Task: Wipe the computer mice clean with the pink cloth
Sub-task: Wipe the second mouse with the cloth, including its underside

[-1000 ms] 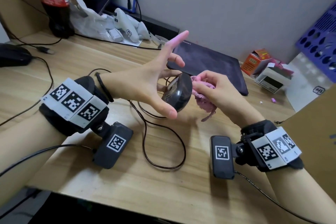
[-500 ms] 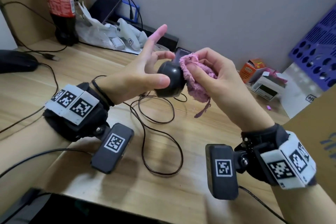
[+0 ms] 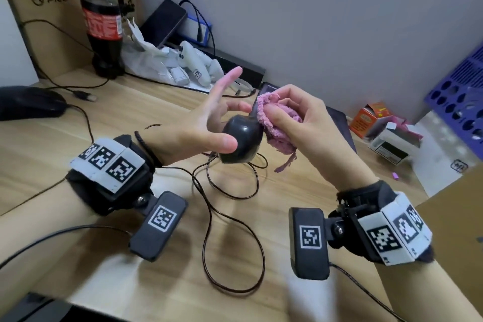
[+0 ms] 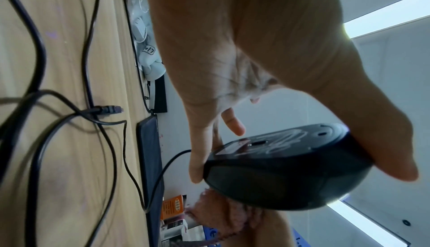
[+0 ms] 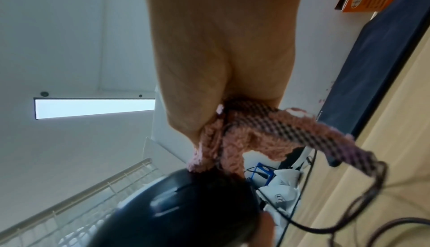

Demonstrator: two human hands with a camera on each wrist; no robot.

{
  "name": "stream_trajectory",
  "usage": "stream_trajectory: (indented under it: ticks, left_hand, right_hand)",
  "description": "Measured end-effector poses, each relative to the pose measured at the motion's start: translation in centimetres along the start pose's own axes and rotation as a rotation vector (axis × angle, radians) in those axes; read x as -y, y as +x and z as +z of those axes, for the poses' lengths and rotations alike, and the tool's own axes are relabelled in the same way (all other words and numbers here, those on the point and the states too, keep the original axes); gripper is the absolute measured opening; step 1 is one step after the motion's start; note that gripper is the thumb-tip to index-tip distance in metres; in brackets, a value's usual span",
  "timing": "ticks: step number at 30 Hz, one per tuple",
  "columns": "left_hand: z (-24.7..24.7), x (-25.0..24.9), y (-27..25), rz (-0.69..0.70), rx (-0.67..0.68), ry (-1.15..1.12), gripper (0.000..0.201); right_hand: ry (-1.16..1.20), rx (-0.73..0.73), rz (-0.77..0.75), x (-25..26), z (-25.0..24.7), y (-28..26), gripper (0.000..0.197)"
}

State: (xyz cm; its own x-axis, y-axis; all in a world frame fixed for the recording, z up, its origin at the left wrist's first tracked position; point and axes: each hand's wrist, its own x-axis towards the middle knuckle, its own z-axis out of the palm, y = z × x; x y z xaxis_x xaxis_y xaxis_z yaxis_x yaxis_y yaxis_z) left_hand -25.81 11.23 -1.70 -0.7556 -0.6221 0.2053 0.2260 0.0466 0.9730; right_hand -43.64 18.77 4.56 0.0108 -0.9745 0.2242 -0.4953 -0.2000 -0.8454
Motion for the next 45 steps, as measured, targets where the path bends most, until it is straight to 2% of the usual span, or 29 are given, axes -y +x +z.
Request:
stream_trajectory:
  ticks: [4,8,15,20,23,28,31,33,36,37,40,43,45]
  left_hand:
    - [-0.9,0.4,1.3,0.010,0.039,0.008,0.143]
    - [-1.7,0.6,2.3,0.007,0.019,0.034,0.145]
    - [-1.3,1.1,2.4,-0.056,0.063,0.012,0.141]
    - [-1.4,1.6,2.5,-0.081,-0.074,0.052,0.120]
    - [-0.9,1.6,2.0,-0.060,-0.137,-0.015,0.118]
    - [0.4,0.9,0.5,-0.036,-0.075,-0.050,0.131]
    - [1.2,1.0,-0.3,-0.059,-0.023,-0.179,0.133]
    - [1.8,1.2,-1.0,-0.090,-0.007,-0.279,0.125]
    - [1.9,1.3,-1.6,-0.150,-0.015,-0.407,0.079]
    - [1.8,1.3,-1.7,-0.183,-0.027,-0.431,0.071]
    - [1.7,1.3,-1.9,-0.269,-0.105,-0.471,0.079]
    - [1.8,1.1,-1.7,-0.309,-0.106,-0.484,0.076]
    - [1.9,0.8,-1.4,-0.325,-0.129,-0.496,0.075]
  right_hand:
    - [0.001,0.053,-0.004,1.0,1.0,0.8,0.008]
    - [0.016,0.001,0.007,0.4,1.6,1.5,0.007]
    - [-0.004,-0.069,0.177,-1.7,1.1,2.3,0.012]
    - [-0.017,-0.058,0.078,-1.1,1.7,1.8,0.006]
    - [-0.022,-0.061,0.013,-1.1,2.1,1.2,0.010]
    - [0.021,-0.168,0.008,-2.4,2.1,0.2,0.006]
    - [0.021,-0.192,0.061,-3.4,2.2,0.1,0.007]
    - [0.027,-0.183,0.113,-4.2,2.1,-0.1,0.014]
    - [0.088,-0.159,0.173,-4.4,1.7,-0.6,0.014]
    - [0.127,-0.150,0.176,-4.1,1.6,-0.8,0.011]
    - [0.143,-0.128,0.120,-2.8,1.8,-1.0,0.005]
    - [0.109,-0.121,0.040,-1.3,2.7,-0.5,0.007]
    - [0.127,-0.138,0.055,-1.2,3.3,0.0,0.009]
